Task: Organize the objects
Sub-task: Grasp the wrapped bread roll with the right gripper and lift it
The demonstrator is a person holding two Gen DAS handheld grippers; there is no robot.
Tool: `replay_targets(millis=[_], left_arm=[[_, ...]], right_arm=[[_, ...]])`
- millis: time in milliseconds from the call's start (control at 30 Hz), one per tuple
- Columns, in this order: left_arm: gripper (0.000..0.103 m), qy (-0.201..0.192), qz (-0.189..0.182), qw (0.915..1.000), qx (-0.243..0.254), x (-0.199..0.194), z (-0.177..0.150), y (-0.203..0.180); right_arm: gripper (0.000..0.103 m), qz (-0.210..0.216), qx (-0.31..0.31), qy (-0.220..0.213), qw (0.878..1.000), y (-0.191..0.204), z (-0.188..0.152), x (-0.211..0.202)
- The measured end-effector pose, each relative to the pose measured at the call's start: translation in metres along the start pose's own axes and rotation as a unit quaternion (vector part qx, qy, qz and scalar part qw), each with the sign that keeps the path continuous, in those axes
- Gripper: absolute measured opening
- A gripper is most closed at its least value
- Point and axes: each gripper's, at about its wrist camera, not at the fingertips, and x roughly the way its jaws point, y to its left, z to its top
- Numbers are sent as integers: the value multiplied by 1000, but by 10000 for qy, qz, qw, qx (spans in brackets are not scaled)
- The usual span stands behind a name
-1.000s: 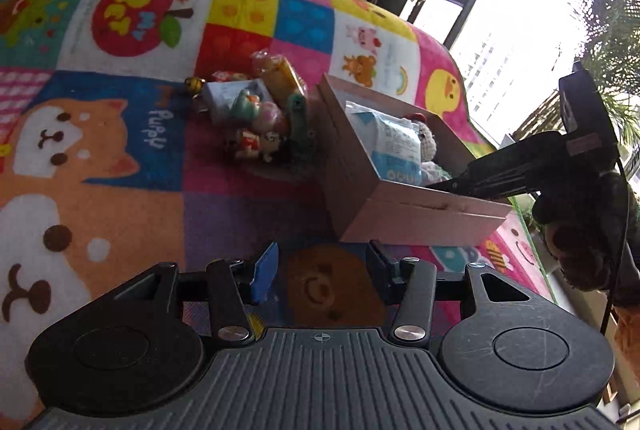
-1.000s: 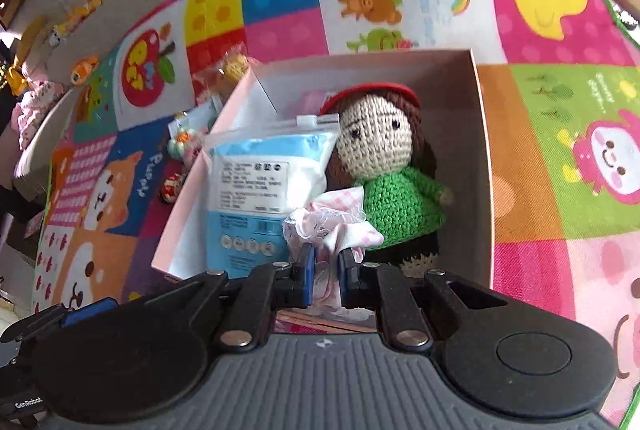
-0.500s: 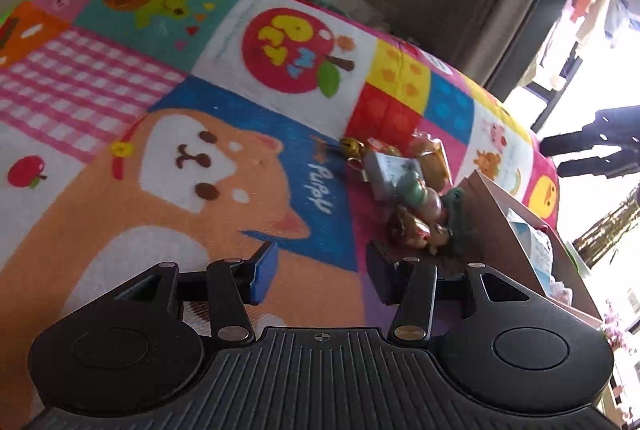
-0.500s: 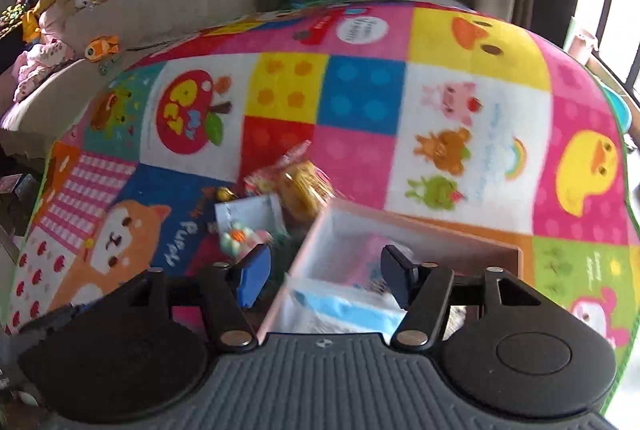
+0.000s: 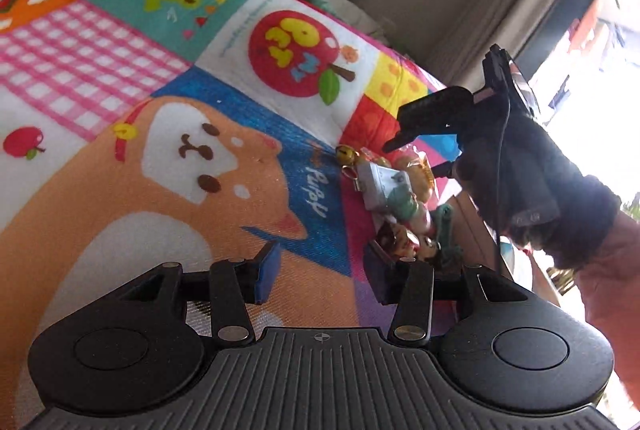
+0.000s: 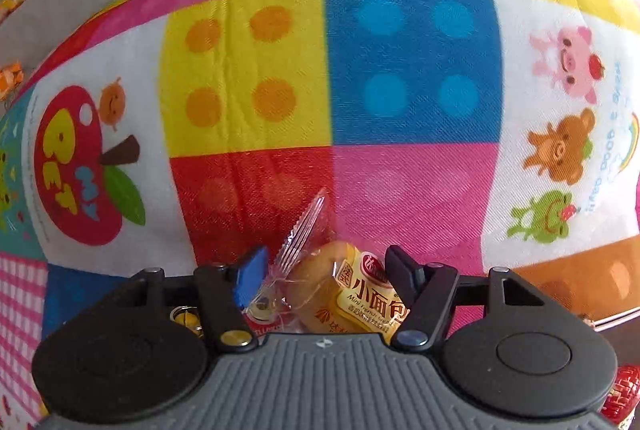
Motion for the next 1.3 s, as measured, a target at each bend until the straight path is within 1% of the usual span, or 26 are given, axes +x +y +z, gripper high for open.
replay_targets(millis=[100, 167, 233, 300, 433, 533, 633, 733, 800, 900, 933, 967, 1000, 1033, 1133, 1233, 1300], left_arm=[[50, -16, 22, 10000, -26, -1, 0, 1], [50, -67, 42, 10000, -6, -3, 0, 1], [50, -176, 99, 9998, -40, -6, 2, 3], [50, -349, 263, 9990, -105, -10, 4, 7], [50, -625, 546, 9957, -406, -18, 10, 21], [50, -660, 608, 9944, -564, -19, 13, 27], [50, -585, 555, 9960, -381, -16, 13, 22], [50, -488, 436, 9977, -157, -14, 11, 16], [50, -366, 338, 9987, -87, -13, 7, 11], [50, -324, 253, 9992, -10, -18, 4, 2], [50, -337, 229, 9992, 52, -20, 2, -3], [50, -343, 191, 9992, 103, -24, 0, -8], [50, -344, 131, 9992, 138, -29, -2, -13], [50, -335, 65, 9993, 166, -33, -4, -17], [50, -244, -155, 9988, 393, -50, -12, -36], [50, -91, -346, 9953, 901, -68, -23, -61], [50, 105, -498, 9900, 1313, -81, -33, -78]], right_arm=[[64, 61, -495, -87, 9987, 16, -10, -3], [63, 218, -791, -69, 9966, 26, -20, -8], [63, 387, -1094, -21, 9932, 37, -35, -16], [63, 566, -1393, 35, 9886, 45, -52, -27], [63, 1110, -1864, 266, 9758, 57, -93, -55], [63, 1451, -2031, 361, 9677, 60, -129, -80], [63, 1837, -2266, 426, 9556, 49, -169, -106], [63, 2026, -2601, 333, 9435, 35, -209, -133], [63, 1991, -2802, 128, 9390, 23, -235, -151], [67, 1710, -3047, -355, 9363, -1, -270, -174], [71, 1595, -3105, -501, 9357, -9, -280, -178], [79, 1547, -3097, -664, 9358, -19, -288, -185], [82, 1511, -3045, -798, 9370, -30, -295, -192], [82, 1405, -3021, -863, 9389, -39, -301, -197], [82, 880, -2892, -1164, 9461, -67, -319, -205], [86, 407, -2610, -1475, 9531, -95, -328, -209], [86, 131, -2263, -1678, 9594, -116, -332, -214]])
